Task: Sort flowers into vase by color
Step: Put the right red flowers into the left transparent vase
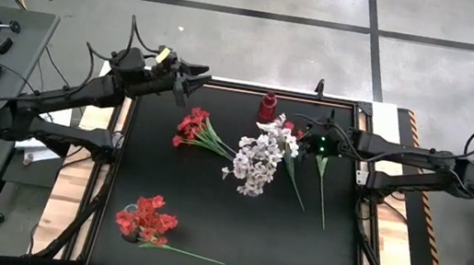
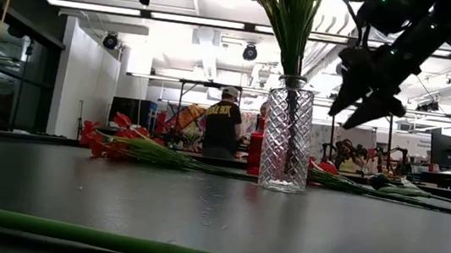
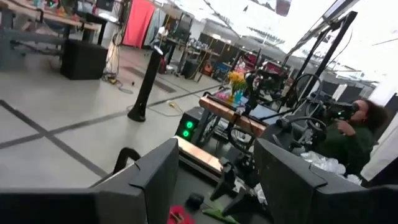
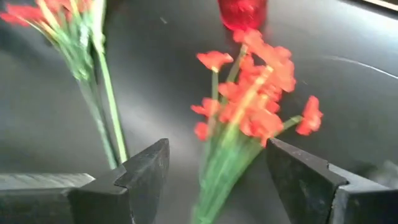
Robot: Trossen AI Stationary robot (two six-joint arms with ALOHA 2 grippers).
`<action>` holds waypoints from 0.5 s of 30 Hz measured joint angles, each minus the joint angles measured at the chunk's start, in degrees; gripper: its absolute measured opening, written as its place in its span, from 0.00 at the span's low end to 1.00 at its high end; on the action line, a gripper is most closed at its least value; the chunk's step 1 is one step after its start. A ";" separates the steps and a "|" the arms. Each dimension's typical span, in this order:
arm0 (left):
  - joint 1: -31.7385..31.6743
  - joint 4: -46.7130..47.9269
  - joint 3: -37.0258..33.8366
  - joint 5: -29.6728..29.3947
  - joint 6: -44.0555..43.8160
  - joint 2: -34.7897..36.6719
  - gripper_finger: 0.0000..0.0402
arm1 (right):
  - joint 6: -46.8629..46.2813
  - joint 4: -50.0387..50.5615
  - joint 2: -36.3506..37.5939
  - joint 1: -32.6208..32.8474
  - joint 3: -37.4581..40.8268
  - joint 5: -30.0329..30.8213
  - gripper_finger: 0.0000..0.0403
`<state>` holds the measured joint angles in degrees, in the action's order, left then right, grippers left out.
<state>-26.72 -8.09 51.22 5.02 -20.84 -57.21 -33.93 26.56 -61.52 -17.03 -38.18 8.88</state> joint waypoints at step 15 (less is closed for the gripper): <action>0.00 5.81 0.00 -5.84 -2.07 -0.64 0.49 | -7.46 0.65 0.09 -12.69 0.01 4.12 0.64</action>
<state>-26.72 -2.28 51.22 -0.82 -22.91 -57.85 -41.39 27.22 -61.43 -29.73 -38.17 13.00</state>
